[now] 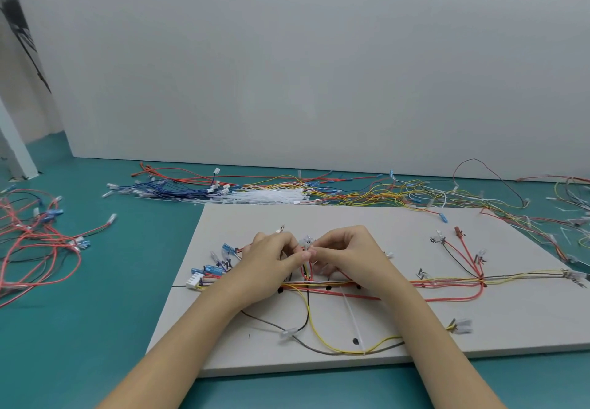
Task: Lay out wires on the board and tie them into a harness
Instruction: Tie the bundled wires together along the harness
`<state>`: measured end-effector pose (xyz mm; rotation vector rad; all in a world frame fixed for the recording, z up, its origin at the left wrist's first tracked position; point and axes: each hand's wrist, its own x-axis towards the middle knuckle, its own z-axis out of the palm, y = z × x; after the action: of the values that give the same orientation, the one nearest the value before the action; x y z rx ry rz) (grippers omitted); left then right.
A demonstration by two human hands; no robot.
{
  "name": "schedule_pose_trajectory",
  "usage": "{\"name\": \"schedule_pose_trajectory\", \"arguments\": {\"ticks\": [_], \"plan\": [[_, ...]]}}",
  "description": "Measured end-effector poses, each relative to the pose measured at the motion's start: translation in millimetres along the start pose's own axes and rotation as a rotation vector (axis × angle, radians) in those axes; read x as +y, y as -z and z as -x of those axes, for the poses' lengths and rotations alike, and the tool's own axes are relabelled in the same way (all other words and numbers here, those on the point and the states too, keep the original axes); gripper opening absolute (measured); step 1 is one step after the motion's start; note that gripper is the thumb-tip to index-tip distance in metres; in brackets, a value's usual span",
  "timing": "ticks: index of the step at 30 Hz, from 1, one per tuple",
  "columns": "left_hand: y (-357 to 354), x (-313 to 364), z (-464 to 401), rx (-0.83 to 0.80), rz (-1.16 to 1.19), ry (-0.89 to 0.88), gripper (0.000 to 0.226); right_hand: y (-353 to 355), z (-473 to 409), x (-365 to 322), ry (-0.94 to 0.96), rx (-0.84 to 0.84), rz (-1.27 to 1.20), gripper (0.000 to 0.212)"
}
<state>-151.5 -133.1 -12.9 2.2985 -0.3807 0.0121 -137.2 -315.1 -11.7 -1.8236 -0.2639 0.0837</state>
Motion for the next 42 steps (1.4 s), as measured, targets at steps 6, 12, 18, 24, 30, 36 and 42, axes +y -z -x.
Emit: {"name": "schedule_pose_trajectory", "arguments": {"ticks": [6,12,18,24,30,36,42], "plan": [[-2.2,3.5,-0.1,0.110,0.034,-0.100,0.015,-0.1,0.8,-0.8,0.014,-0.029,-0.019,0.012],[-9.2,4.0,-2.1,0.105,0.088,-0.075,0.015,0.2,-0.6,-0.2,0.014,-0.014,-0.020,0.011],[-10.2,8.1,-2.9,0.131,0.229,-0.046,0.014,1.3,-1.6,2.1,0.012,-0.020,-0.026,0.004],[-4.7,1.9,-1.9,0.101,0.432,0.026,0.009,1.5,-2.0,1.4,0.019,0.028,-0.066,0.010],[-0.6,-1.9,-6.0,0.002,0.588,0.086,0.022,2.9,-0.8,-1.5,0.033,-0.019,-0.044,0.009],[-1.3,-4.7,-6.5,0.034,0.579,0.086,0.014,1.8,2.5,-4.1,0.023,-0.039,0.022,0.005],[-2.1,-6.6,-5.0,0.040,0.531,0.061,0.020,-0.5,4.8,-7.0,0.030,-0.072,0.030,0.011]]}}
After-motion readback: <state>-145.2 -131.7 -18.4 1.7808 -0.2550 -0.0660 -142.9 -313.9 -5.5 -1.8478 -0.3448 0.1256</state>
